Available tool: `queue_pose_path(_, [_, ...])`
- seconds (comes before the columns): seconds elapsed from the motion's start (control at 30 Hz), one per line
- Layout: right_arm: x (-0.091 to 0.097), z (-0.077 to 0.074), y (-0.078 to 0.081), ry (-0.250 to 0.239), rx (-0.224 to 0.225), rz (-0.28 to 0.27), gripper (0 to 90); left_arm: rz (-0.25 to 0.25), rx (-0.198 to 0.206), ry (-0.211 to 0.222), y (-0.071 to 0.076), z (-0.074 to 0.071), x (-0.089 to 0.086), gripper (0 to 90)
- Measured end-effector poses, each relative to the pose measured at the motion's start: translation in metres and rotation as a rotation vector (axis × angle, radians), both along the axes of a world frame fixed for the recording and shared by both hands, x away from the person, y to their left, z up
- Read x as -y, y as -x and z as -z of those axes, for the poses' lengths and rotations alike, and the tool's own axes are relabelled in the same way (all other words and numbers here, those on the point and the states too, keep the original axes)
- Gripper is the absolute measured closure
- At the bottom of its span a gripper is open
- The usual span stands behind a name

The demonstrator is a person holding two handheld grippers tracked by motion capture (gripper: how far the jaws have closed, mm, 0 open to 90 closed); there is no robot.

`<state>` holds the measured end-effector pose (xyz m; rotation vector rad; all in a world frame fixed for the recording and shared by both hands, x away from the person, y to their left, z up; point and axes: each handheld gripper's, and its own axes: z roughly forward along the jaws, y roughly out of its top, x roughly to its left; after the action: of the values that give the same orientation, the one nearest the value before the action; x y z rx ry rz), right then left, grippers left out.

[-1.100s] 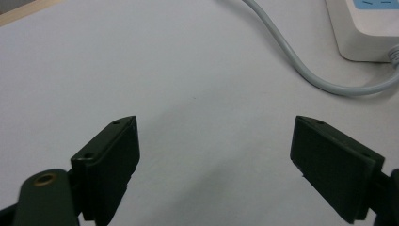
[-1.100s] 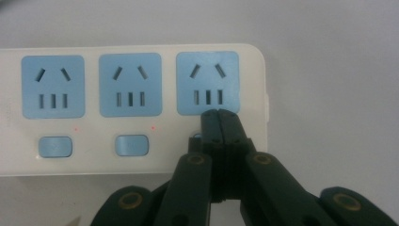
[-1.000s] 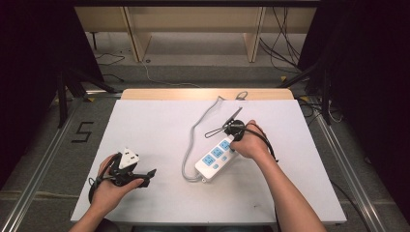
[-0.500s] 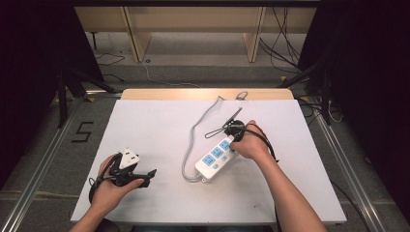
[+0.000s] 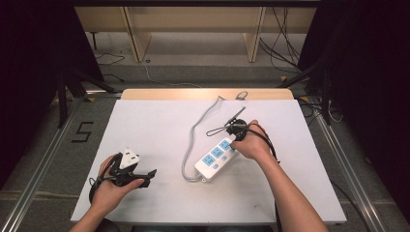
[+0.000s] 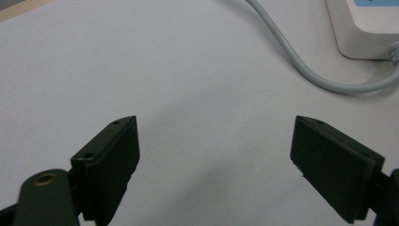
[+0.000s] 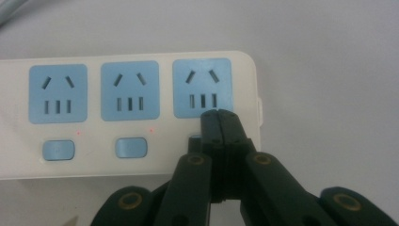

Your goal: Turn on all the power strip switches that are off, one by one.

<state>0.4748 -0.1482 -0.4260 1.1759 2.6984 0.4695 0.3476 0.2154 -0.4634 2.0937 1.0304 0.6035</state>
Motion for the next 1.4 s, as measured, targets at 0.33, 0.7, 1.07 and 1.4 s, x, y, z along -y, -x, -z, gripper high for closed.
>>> queue_pose_path(0.33, [0.006, -0.006, 0.002, -0.024, 0.023, 0.017, 90.0, -0.001, 0.0, 0.0, 0.0, 0.0, 0.0, 16.0])
queue_pose_path(0.7, [0.014, -0.007, 0.004, -0.03, 0.033, 0.023, 90.0, -0.002, 0.0, -0.001, 0.0, 0.0, 0.0, 15.9])
queue_pose_path(1.07, [0.028, -0.008, 0.01, -0.055, 0.05, 0.035, 90.0, -0.005, -0.002, 0.001, 0.0, 0.001, 0.0, 16.0])
queue_pose_path(1.4, [0.047, -0.007, 0.017, -0.074, 0.079, 0.055, 86.3, -0.008, -0.003, 0.001, -0.001, 0.001, 0.0, 15.9])
